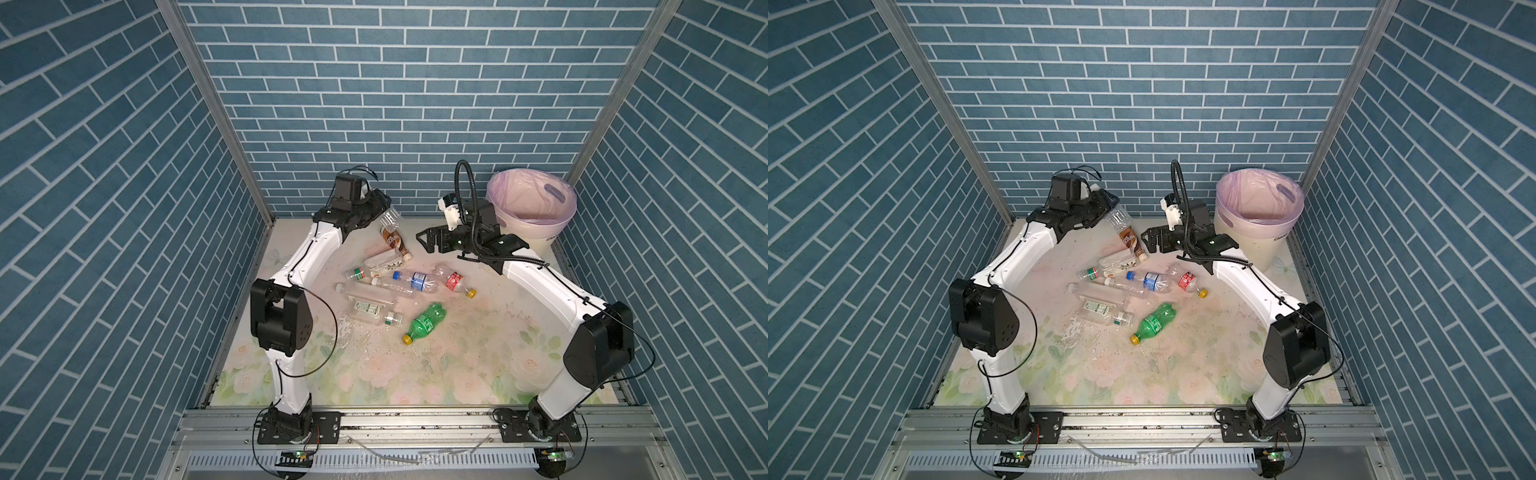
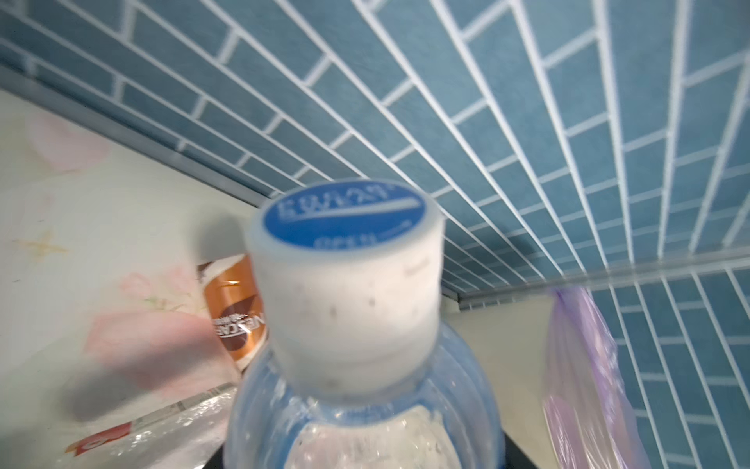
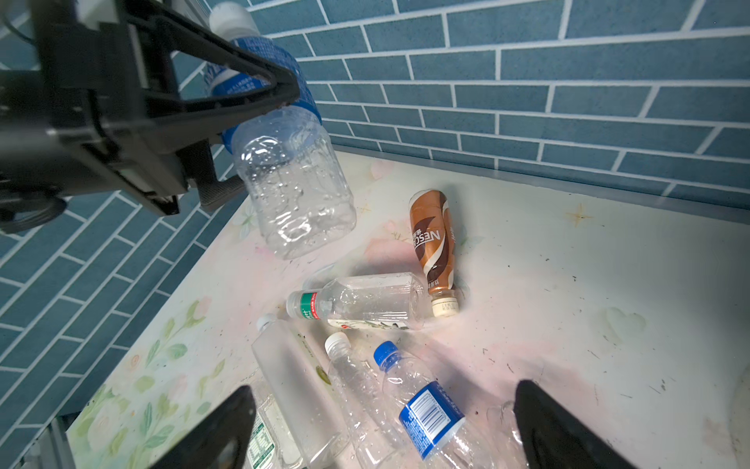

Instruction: Throw the plastic bottles in the bin

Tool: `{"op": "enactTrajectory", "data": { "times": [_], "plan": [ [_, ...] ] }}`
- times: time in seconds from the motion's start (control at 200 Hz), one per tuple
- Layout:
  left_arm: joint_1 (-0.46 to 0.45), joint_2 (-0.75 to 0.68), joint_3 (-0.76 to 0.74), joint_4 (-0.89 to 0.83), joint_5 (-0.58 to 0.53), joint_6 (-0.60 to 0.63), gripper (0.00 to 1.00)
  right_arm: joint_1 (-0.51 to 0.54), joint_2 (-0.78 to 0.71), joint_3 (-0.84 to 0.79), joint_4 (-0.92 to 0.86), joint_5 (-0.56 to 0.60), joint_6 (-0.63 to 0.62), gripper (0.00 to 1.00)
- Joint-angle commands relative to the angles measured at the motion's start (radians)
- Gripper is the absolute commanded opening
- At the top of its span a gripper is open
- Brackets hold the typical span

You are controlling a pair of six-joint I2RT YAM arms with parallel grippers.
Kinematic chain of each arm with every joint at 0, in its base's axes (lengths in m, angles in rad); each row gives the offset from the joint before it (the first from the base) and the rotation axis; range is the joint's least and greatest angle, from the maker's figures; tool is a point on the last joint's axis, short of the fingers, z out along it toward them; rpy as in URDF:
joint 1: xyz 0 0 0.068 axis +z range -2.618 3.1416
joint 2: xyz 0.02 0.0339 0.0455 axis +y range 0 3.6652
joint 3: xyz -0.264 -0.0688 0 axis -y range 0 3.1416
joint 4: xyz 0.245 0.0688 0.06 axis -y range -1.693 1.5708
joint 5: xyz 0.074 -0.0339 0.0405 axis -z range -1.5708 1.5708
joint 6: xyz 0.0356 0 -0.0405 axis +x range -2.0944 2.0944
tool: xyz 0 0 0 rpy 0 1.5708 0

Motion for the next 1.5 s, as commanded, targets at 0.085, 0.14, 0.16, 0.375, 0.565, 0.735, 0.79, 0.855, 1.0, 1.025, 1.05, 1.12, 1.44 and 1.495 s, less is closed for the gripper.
{"op": "enactTrajectory", "data": {
  "times": [0.085, 0.14, 0.16, 0.375, 0.565, 0.735, 0.79, 0.855, 1.0, 1.025, 1.05, 1.12, 1.44, 1.495],
  "plan": [
    [-0.054, -0.033, 0.022, 0.019, 0.158, 0.189, 0.70, -0.026, -0.064, 0.051, 0.042, -0.154, -0.059, 0.99],
    [-0.067, -0.033, 0.033, 0.018, 0.186, 0.197, 0.70, -0.027, -0.061, 0.057, 0.044, -0.184, -0.061, 0.99],
    [-0.072, -0.031, 0.039, 0.014, 0.192, 0.198, 0.70, -0.029, -0.060, 0.059, 0.044, -0.195, -0.061, 0.99],
    [-0.104, -0.034, 0.056, 0.015, 0.221, 0.178, 0.70, -0.031, -0.050, 0.053, 0.072, -0.210, -0.042, 0.99],
    [-0.129, -0.036, 0.065, 0.028, 0.235, 0.163, 0.70, -0.030, -0.025, 0.048, 0.116, -0.218, -0.012, 0.99],
    [-0.144, -0.040, 0.063, 0.040, 0.236, 0.143, 0.70, -0.031, 0.013, 0.068, 0.130, -0.218, 0.017, 0.95],
    [-0.146, -0.040, 0.063, 0.044, 0.234, 0.136, 0.70, -0.030, 0.019, 0.069, 0.133, -0.213, 0.020, 0.91],
    [-0.148, -0.042, 0.059, 0.049, 0.227, 0.129, 0.70, -0.030, 0.024, 0.066, 0.140, -0.216, 0.023, 0.89],
    [-0.148, -0.042, 0.056, 0.075, 0.234, 0.100, 0.70, -0.030, 0.033, 0.058, 0.149, -0.221, 0.036, 0.85],
    [-0.150, -0.041, 0.057, 0.081, 0.237, 0.095, 0.70, -0.031, 0.035, 0.057, 0.150, -0.221, 0.038, 0.84],
    [-0.151, -0.041, 0.057, 0.083, 0.239, 0.090, 0.70, -0.030, 0.036, 0.057, 0.150, -0.222, 0.040, 0.82],
    [-0.157, -0.041, 0.061, 0.084, 0.241, 0.082, 0.71, -0.031, 0.038, 0.056, 0.158, -0.230, 0.045, 0.77],
    [-0.163, -0.050, 0.048, 0.058, 0.205, 0.069, 0.82, -0.030, 0.009, 0.016, 0.193, -0.220, 0.073, 0.53],
    [-0.161, -0.052, 0.051, 0.046, 0.190, 0.069, 0.86, -0.030, 0.002, 0.007, 0.195, -0.218, 0.076, 0.52]
  ]
}}
